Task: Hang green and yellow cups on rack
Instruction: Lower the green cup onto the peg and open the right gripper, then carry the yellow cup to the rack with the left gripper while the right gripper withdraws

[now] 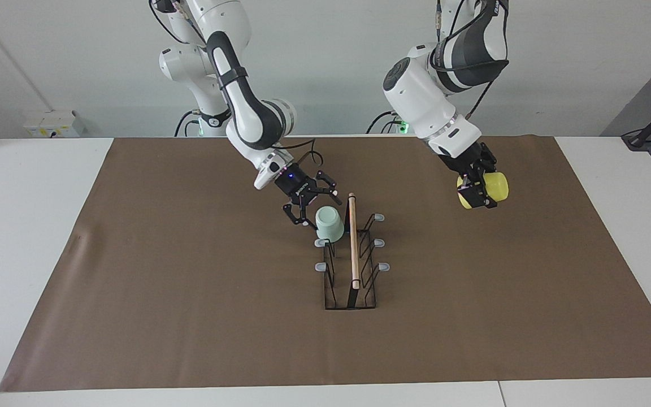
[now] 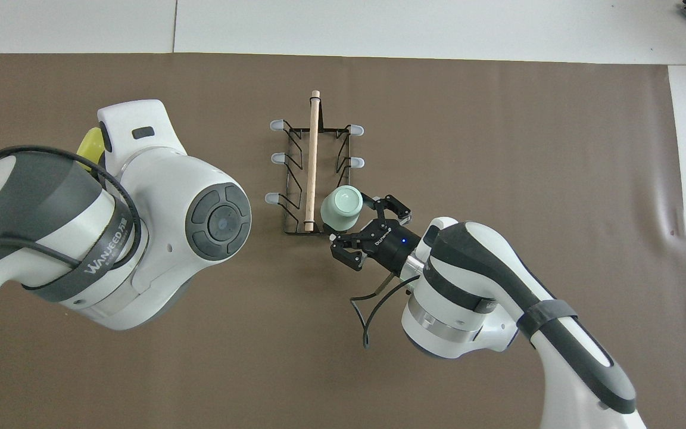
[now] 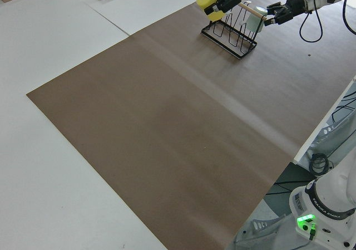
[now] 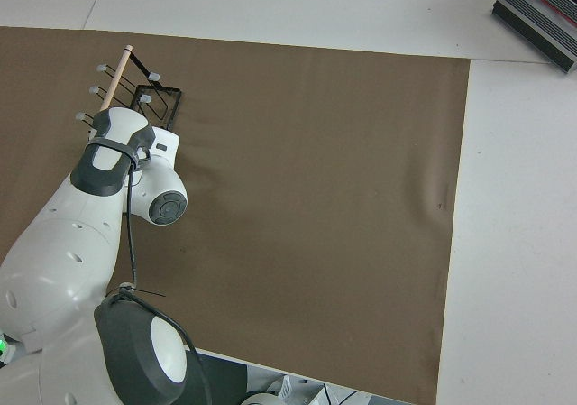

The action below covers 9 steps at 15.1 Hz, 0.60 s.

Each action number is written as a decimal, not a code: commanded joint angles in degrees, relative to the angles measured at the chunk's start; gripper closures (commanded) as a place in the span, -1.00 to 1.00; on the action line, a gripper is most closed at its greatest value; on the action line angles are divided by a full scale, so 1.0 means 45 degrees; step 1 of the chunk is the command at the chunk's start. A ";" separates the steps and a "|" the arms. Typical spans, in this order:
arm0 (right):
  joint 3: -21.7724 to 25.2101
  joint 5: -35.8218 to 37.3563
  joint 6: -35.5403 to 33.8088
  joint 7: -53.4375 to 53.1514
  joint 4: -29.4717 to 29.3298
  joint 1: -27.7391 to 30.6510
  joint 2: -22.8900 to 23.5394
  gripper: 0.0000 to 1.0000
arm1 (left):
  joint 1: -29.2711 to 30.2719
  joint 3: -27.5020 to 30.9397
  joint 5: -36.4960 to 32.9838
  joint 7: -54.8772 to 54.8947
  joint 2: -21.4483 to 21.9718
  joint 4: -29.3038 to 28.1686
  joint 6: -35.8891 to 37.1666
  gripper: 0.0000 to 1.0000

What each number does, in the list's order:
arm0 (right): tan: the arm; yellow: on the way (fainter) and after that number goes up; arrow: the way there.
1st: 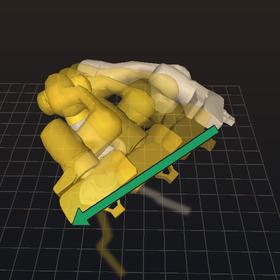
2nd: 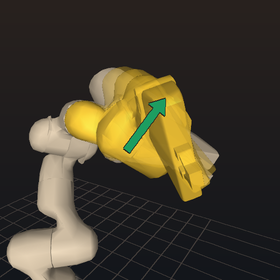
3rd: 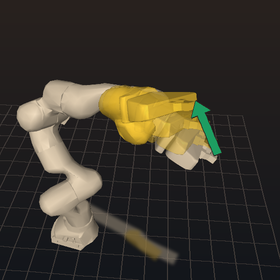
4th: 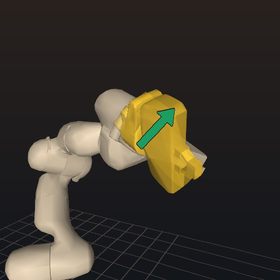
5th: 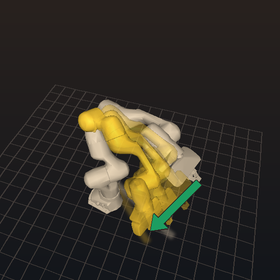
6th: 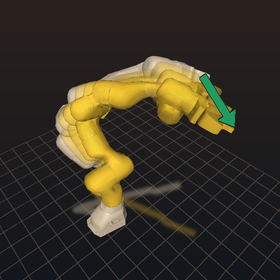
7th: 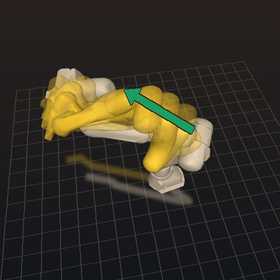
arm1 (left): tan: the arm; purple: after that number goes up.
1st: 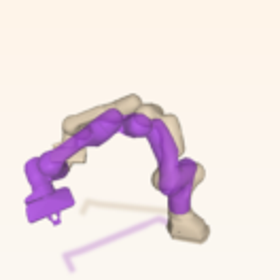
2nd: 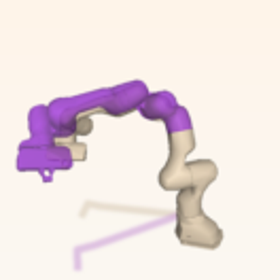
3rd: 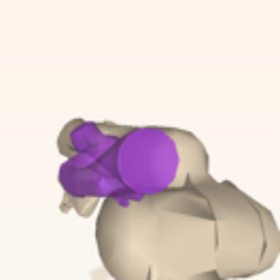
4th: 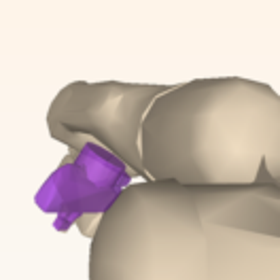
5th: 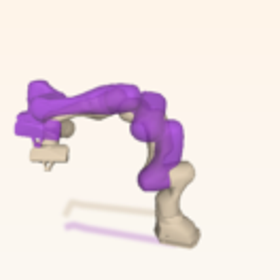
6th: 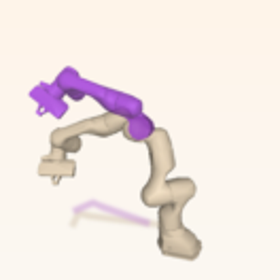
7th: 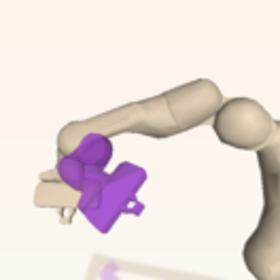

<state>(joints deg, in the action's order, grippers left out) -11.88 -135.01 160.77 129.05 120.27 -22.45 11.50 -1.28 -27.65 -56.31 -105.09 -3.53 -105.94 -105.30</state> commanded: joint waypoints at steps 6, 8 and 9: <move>-0.0113 0.1516 0.0796 -0.0710 -0.1510 0.0726 -0.0407 -1.00 | -0.1451 0.0129 -0.1509 -0.1840 -0.0816 0.0574 0.0334 1.00; -0.0113 0.3430 0.0698 -0.0710 -0.1550 0.1216 -0.0388 -1.00 | -0.1572 0.0110 -0.1510 -0.1861 -0.0876 0.0575 0.0413 1.00; -0.0113 0.4483 0.0621 -0.0690 -0.1550 0.1528 -0.0388 -1.00 | -0.1804 0.0110 -0.1510 -0.2035 -0.0895 0.0555 0.0413 1.00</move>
<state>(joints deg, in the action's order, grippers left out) -11.73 -121.71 163.53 126.54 113.79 -18.37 9.63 -7.27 -27.68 -61.73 -112.63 -6.17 -105.09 -105.13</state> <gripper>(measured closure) 0.000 0.330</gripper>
